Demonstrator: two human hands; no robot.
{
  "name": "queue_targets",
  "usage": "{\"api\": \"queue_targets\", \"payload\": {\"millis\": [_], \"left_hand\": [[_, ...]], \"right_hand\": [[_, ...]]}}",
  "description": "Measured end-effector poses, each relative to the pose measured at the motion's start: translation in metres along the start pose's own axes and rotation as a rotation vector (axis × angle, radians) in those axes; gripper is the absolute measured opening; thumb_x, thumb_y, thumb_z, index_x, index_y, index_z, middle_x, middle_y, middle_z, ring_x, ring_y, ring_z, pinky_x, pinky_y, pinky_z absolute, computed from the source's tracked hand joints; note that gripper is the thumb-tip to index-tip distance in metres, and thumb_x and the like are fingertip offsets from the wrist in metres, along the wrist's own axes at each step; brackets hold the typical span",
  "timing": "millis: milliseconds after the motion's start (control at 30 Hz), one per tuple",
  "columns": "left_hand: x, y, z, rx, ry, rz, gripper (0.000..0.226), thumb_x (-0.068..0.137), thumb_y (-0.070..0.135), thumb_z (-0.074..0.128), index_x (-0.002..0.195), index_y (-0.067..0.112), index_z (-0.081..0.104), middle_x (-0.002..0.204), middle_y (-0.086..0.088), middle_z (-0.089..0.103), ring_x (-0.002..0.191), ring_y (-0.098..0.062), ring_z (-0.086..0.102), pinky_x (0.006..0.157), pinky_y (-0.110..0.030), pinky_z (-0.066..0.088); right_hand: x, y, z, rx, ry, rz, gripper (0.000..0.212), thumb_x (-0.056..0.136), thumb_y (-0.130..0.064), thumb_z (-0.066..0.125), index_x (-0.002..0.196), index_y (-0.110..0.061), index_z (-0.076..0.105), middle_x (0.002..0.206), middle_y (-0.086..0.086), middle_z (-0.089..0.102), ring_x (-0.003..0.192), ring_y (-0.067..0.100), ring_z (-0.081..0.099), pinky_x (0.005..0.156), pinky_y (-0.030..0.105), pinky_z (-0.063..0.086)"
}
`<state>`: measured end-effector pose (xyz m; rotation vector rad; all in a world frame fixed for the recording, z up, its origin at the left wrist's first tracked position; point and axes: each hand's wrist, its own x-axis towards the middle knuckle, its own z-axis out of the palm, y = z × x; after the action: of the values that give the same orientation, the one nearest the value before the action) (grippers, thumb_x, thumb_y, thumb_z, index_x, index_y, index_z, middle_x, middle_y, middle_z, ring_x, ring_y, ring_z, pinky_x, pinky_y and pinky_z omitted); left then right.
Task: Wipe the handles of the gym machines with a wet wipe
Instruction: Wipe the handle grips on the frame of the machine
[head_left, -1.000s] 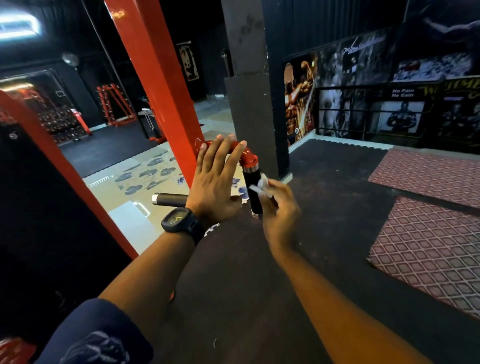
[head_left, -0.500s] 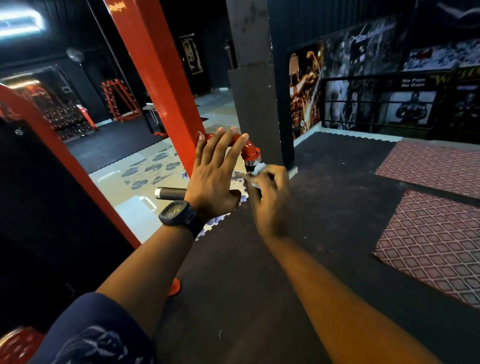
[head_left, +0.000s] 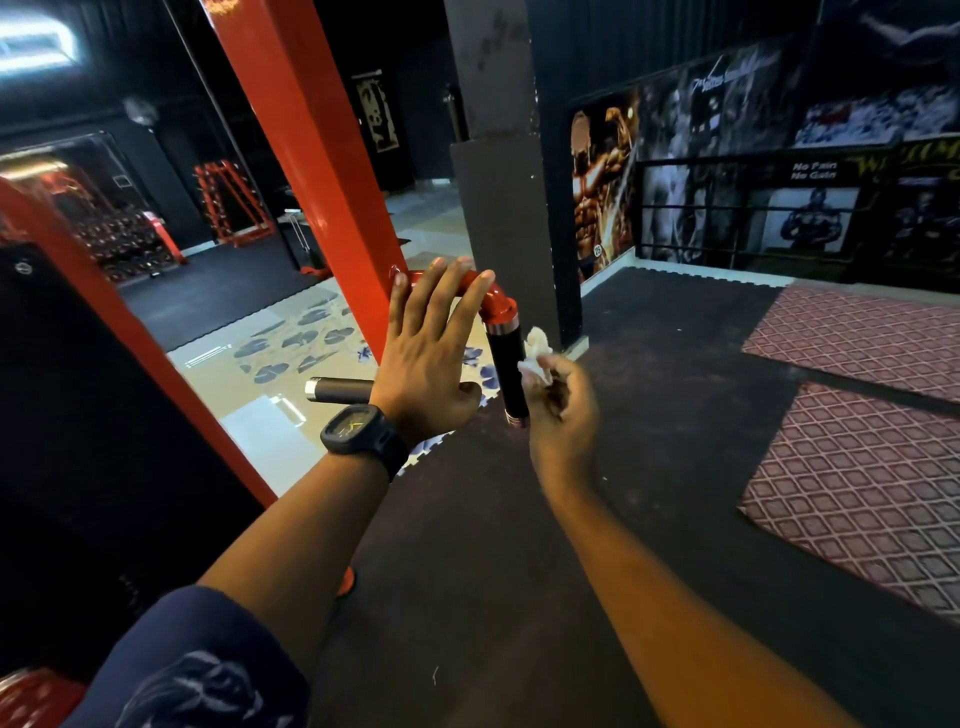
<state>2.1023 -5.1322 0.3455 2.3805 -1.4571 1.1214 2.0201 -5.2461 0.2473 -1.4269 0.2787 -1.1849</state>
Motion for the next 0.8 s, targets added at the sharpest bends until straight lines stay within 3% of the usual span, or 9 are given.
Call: {"api": "queue_targets", "payload": {"millis": [67, 133, 267, 400, 500, 567, 667, 800], "left_hand": [[-0.001, 0.0, 0.001, 0.001, 0.004, 0.002, 0.112, 0.059, 0.024, 0.071, 0.157, 0.016, 0.017, 0.163, -0.011, 0.019, 0.152, -0.029, 0.005, 0.123, -0.055, -0.001], [-0.001, 0.0, -0.001, 0.001, -0.001, 0.0, 0.112, 0.06, 0.023, 0.072, 0.157, 0.016, 0.016, 0.163, -0.011, 0.018, 0.153, -0.03, 0.004, 0.123, -0.055, -0.001], [0.0, 0.001, -0.002, 0.004, -0.015, -0.011, 0.116, 0.059, 0.022, 0.076, 0.156, 0.019, 0.013, 0.163, -0.011, 0.018, 0.152, -0.031, 0.006, 0.123, -0.057, 0.001], [0.0, 0.003, 0.0, -0.004, 0.0, -0.013, 0.115, 0.058, 0.022, 0.075, 0.155, 0.019, 0.014, 0.161, -0.014, 0.022, 0.151, -0.032, 0.008, 0.123, -0.058, 0.001], [0.001, 0.004, 0.0, 0.006, -0.001, -0.014, 0.115, 0.057, 0.022, 0.075, 0.155, 0.019, 0.014, 0.161, -0.014, 0.023, 0.152, -0.033, 0.007, 0.123, -0.058, 0.001], [0.0, 0.004, 0.0, 0.008, -0.009, -0.018, 0.116, 0.057, 0.021, 0.076, 0.155, 0.019, 0.014, 0.161, -0.014, 0.022, 0.152, -0.032, 0.006, 0.122, -0.059, 0.001], [0.0, 0.005, 0.0, -0.009, 0.007, -0.016, 0.112, 0.058, 0.021, 0.072, 0.155, 0.018, 0.016, 0.16, -0.015, 0.024, 0.151, -0.034, 0.009, 0.122, -0.06, 0.003], [0.001, 0.004, -0.004, -0.014, -0.004, -0.018, 0.113, 0.058, 0.019, 0.073, 0.155, 0.019, 0.015, 0.16, -0.014, 0.023, 0.151, -0.032, 0.008, 0.122, -0.059, 0.003]], "right_hand": [[0.011, -0.012, 0.003, -0.018, 0.008, -0.076, 0.028, 0.097, -0.016, 0.062, 0.125, -0.014, 0.062, 0.119, 0.006, 0.063, 0.112, 0.014, 0.062, 0.088, 0.016, 0.052], [0.023, -0.017, 0.006, -0.076, -0.008, -0.13, 0.028, 0.097, -0.014, 0.062, 0.123, -0.005, 0.065, 0.114, 0.009, 0.061, 0.105, 0.015, 0.062, 0.085, 0.014, 0.051], [0.021, 0.0, -0.004, -0.088, -0.116, 0.094, 0.021, 0.097, -0.013, 0.061, 0.115, -0.005, 0.069, 0.106, 0.004, 0.063, 0.101, 0.019, 0.064, 0.083, 0.033, 0.055], [0.033, -0.02, -0.007, -0.073, -0.238, 0.091, 0.032, 0.1, -0.033, 0.052, 0.124, -0.016, 0.065, 0.115, -0.003, 0.069, 0.108, 0.008, 0.064, 0.087, 0.022, 0.055], [0.034, -0.011, -0.014, -0.161, -0.318, 0.145, 0.025, 0.102, -0.022, 0.051, 0.121, -0.013, 0.065, 0.113, 0.002, 0.069, 0.11, 0.015, 0.065, 0.086, 0.032, 0.058], [0.033, -0.008, -0.017, -0.192, -0.286, 0.127, 0.026, 0.101, -0.016, 0.053, 0.123, -0.011, 0.066, 0.117, 0.003, 0.069, 0.113, 0.016, 0.063, 0.092, 0.037, 0.057], [0.035, -0.012, -0.014, -0.152, -0.22, -0.04, 0.027, 0.099, -0.009, 0.056, 0.124, -0.008, 0.066, 0.118, 0.001, 0.069, 0.112, 0.01, 0.063, 0.094, 0.023, 0.053], [0.015, 0.01, -0.02, -0.247, -0.132, -0.097, 0.024, 0.094, -0.017, 0.067, 0.114, -0.005, 0.071, 0.108, 0.005, 0.072, 0.1, 0.015, 0.068, 0.083, 0.039, 0.059]]}}
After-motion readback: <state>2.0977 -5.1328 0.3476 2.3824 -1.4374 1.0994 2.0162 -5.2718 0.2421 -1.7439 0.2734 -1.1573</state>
